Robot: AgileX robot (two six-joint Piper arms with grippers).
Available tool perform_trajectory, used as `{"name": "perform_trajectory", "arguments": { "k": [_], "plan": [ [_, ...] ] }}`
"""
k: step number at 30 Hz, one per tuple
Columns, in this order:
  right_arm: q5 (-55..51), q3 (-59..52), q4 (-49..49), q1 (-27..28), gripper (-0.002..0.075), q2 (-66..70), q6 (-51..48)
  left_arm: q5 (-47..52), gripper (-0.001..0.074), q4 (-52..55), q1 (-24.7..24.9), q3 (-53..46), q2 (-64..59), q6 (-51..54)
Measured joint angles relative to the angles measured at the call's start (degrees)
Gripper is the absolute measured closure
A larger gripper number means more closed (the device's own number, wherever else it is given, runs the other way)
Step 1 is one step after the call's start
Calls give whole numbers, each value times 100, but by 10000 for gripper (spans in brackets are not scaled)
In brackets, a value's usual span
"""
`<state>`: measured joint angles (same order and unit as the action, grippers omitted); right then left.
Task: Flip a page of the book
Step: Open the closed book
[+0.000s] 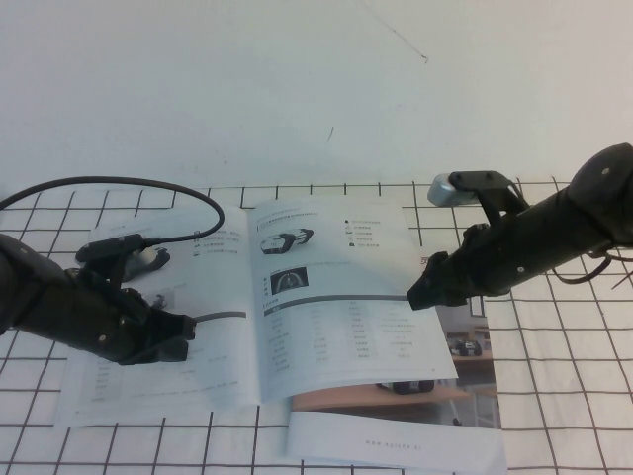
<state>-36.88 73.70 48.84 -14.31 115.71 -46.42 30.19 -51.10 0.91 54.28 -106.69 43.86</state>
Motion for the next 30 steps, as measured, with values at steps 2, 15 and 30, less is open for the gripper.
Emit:
{"name": "perform_trajectory", "arguments": {
  "k": [2,15,30],
  "plan": [
    [0,0,45,-11,291,110,9,0,738,0,0,0,0,0],
    [78,0,257,-138,291,342,-78,10,738,3,0,0,0,0],
    [147,0,279,-138,291,373,-101,10,738,3,0,0,0,4]
  ]
}}
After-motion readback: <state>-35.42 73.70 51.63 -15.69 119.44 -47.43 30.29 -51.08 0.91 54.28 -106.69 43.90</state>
